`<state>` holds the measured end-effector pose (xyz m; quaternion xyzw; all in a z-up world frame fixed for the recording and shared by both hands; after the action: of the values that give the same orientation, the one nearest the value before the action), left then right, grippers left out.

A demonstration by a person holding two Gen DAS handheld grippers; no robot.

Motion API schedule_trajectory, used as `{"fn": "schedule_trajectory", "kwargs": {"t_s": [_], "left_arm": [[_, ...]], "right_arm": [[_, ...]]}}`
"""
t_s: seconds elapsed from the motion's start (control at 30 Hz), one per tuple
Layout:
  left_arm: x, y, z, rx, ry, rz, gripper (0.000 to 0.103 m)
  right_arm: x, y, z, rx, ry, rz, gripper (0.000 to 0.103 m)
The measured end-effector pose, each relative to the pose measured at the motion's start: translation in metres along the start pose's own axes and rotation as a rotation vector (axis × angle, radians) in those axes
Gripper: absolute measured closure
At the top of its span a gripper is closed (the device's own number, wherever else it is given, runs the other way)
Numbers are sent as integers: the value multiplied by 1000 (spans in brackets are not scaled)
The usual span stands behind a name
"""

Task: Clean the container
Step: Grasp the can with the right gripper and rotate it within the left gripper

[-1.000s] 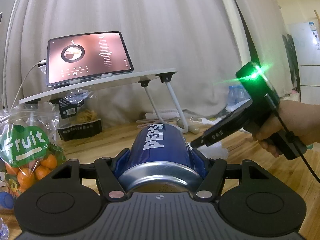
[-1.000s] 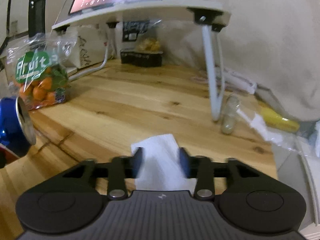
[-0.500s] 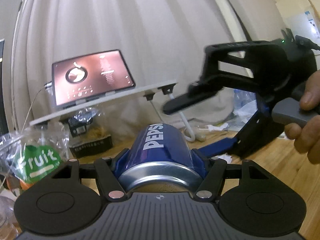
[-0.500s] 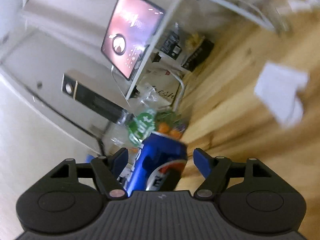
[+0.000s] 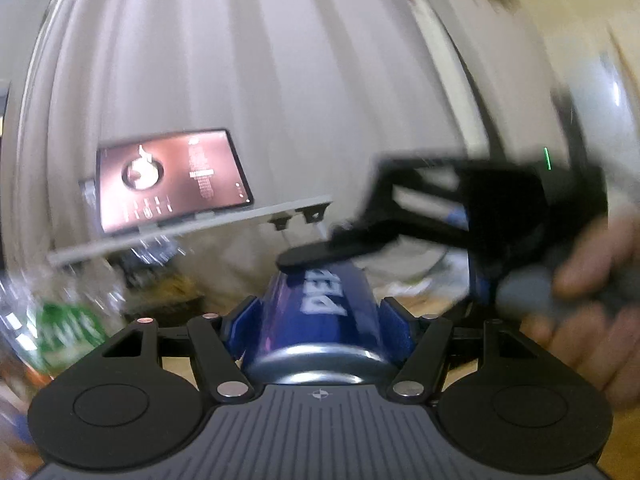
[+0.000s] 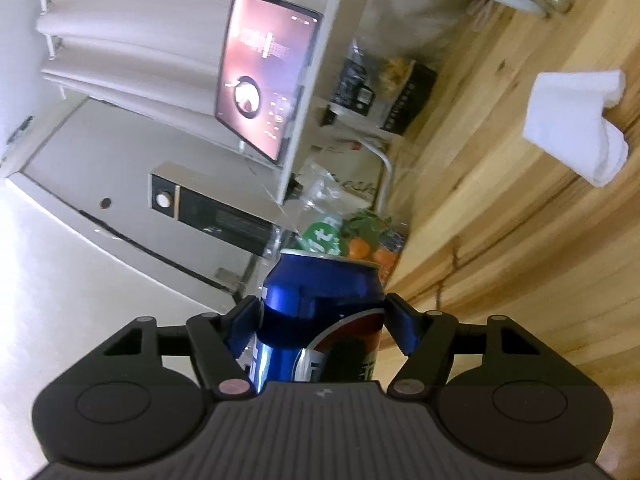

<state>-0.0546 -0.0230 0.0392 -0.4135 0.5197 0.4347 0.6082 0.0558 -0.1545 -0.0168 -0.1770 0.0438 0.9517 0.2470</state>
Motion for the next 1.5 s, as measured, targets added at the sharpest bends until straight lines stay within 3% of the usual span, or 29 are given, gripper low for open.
{"fn": "schedule_trajectory", "kwargs": {"t_s": [0.17,0.27,0.33,0.43,0.57,0.67,0.77,0.83,0.97,1.07,1.17,1.23,1.37,1.5], "left_arm": [[-4,1,17,76,243,1,35],[-4,4,21,95,310,-15,36],[-3,4,21,98,302,-9,36],[-1,3,16,77,207,9,36],[2,5,-9,26,-157,-13,36],[9,11,-28,29,-369,-51,36],[18,15,-41,25,-515,-73,36],[21,16,-44,18,-561,-79,36],[17,16,-42,14,-495,-77,36],[7,14,-29,56,-264,-50,35],[-2,11,-7,134,47,-37,36],[-4,10,1,167,159,-38,36],[-1,12,-2,147,108,-31,36],[5,12,-16,87,-155,-29,36]], "right_arm": [[-3,9,1,-106,-22,-63,34],[-2,10,2,-154,-44,-68,34],[-2,10,1,-151,-43,-72,34],[-2,11,-2,-135,-49,-65,31],[-7,16,-4,-98,-25,-80,29],[-5,16,-6,-105,-49,-75,29],[1,14,-7,-101,-59,-55,29],[5,13,-6,-88,-34,-46,31],[6,14,-5,-105,-12,-63,34],[6,15,-4,-144,-16,-79,35],[4,18,-5,-206,-30,-106,35],[4,19,-5,-248,-47,-108,35],[2,19,-5,-248,-53,-103,34],[-3,22,-9,-190,-50,-102,25]]}}
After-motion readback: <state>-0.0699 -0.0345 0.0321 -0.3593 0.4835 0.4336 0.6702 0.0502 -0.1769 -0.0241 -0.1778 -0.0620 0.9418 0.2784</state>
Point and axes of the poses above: each gripper's, at about its wrist camera, not at the fingertips, and y roughly against the way its jaws point, z to its left, x to its underside, the point moved 7 cm from there along -y, roughly the way its jaws point, and after that the axes turned 6 degrees about -z, right-handed, at the moved point
